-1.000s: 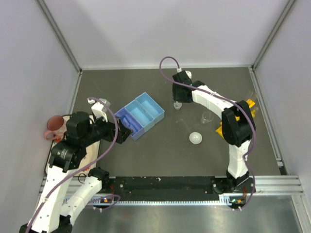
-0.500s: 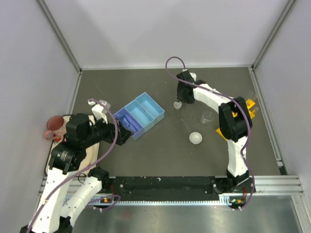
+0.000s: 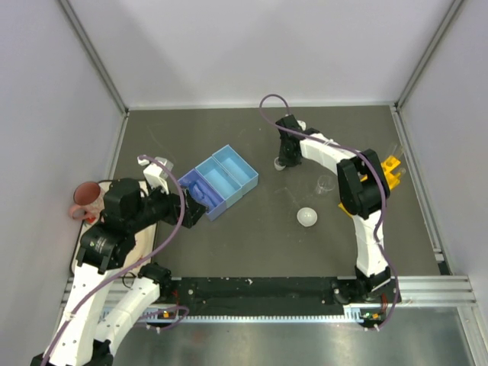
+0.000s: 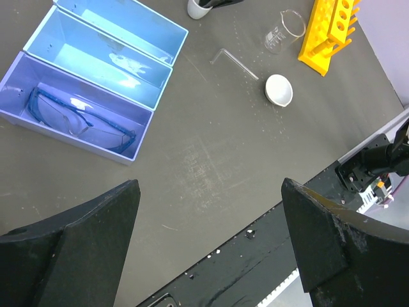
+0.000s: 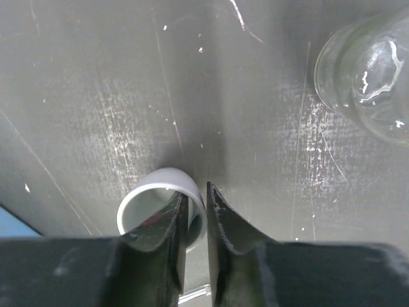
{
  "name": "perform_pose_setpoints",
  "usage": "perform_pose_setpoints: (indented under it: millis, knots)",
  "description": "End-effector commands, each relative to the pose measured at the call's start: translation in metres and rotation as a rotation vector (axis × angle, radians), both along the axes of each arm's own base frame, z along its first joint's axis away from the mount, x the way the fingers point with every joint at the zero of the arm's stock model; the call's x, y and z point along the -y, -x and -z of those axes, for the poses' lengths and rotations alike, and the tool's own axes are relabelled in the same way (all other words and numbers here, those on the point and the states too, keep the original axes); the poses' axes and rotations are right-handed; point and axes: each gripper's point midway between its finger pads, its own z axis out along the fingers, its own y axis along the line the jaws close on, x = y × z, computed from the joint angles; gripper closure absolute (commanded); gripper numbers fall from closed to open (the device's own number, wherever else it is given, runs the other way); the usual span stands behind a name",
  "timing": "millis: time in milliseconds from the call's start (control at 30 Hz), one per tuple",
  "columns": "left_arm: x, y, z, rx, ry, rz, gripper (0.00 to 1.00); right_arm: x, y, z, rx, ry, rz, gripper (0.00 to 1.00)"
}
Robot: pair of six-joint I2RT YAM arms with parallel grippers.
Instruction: Organize the chemistry lab equipment
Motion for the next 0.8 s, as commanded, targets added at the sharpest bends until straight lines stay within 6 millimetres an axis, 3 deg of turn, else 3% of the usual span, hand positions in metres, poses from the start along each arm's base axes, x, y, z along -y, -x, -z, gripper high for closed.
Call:
perform_pose_setpoints:
  millis: [0,167,300,433,600,667,767]
  knots:
    - [0.001,-0.007,-0.008,0.053,0.004,-0.004,0.03,-0.012,-0.011,-0.017,0.056,-0.047,0.004,0.98]
    - [0.000,-0.005,-0.009,0.054,0.005,-0.003,0.03,-0.017,-0.010,-0.029,0.087,-0.034,-0.007,1.00]
    - [0.000,-0.004,-0.009,0.057,0.002,-0.005,0.03,-0.029,-0.007,-0.067,0.163,-0.015,-0.050,1.00]
    - [-0.001,-0.004,-0.007,0.053,-0.001,-0.009,0.03,-0.041,-0.002,-0.130,0.283,0.030,-0.096,1.00]
    - [0.000,-0.004,-0.008,0.055,0.002,-0.007,0.03,-0.077,0.015,-0.193,0.388,0.018,-0.185,1.00]
    - [0.000,-0.004,-0.008,0.055,0.004,-0.006,0.03,-0.100,0.026,-0.210,0.414,-0.008,-0.235,1.00]
    - [0.001,-0.003,-0.010,0.057,0.011,0.000,0.03,-0.136,0.041,-0.221,0.414,-0.068,-0.307,1.00]
